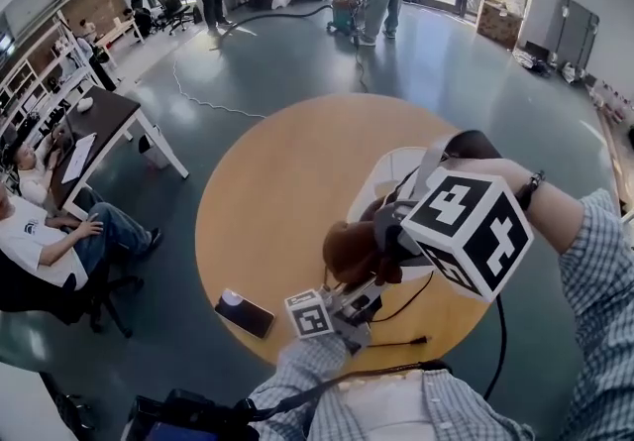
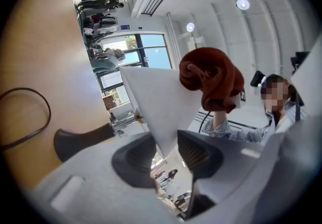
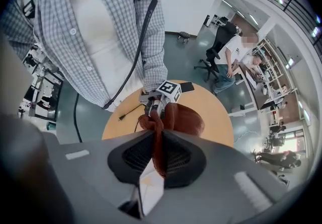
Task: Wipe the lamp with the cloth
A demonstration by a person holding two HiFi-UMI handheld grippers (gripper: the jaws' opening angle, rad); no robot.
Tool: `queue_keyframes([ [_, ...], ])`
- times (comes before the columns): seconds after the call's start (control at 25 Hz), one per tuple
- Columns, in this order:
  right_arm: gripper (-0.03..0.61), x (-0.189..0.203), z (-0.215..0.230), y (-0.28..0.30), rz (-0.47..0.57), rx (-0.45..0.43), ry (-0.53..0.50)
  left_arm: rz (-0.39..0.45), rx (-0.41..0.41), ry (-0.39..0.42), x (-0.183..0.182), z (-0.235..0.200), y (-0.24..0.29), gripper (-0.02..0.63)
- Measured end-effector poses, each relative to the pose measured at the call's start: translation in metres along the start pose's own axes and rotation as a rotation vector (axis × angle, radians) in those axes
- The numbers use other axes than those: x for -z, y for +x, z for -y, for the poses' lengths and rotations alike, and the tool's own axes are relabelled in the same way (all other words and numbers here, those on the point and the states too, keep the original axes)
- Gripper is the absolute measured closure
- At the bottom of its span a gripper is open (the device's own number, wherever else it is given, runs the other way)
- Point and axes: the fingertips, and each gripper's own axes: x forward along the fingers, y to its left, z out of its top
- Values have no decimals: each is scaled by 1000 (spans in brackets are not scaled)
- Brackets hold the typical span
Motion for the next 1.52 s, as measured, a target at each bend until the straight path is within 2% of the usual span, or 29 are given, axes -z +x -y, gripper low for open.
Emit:
queue_keyframes([
  [0.24,540,6,-26,1,19,59,78,-5,2,-11,1,-3,2,483],
  [0.56,540,19,-52,9,80,113,250,-6,10,-22,-5,-3,-2,485],
  [0.92,539,61,-86,30,159,162,530,-15,14,-31,-5,0,-4,486],
  [1.24,540,94,-100,51,224,227,718,-18,13,-40,-6,2,-11,486],
  [1.52,538,121,-113,87,313,333,898,-11,13,-44,-7,4,-8,486],
])
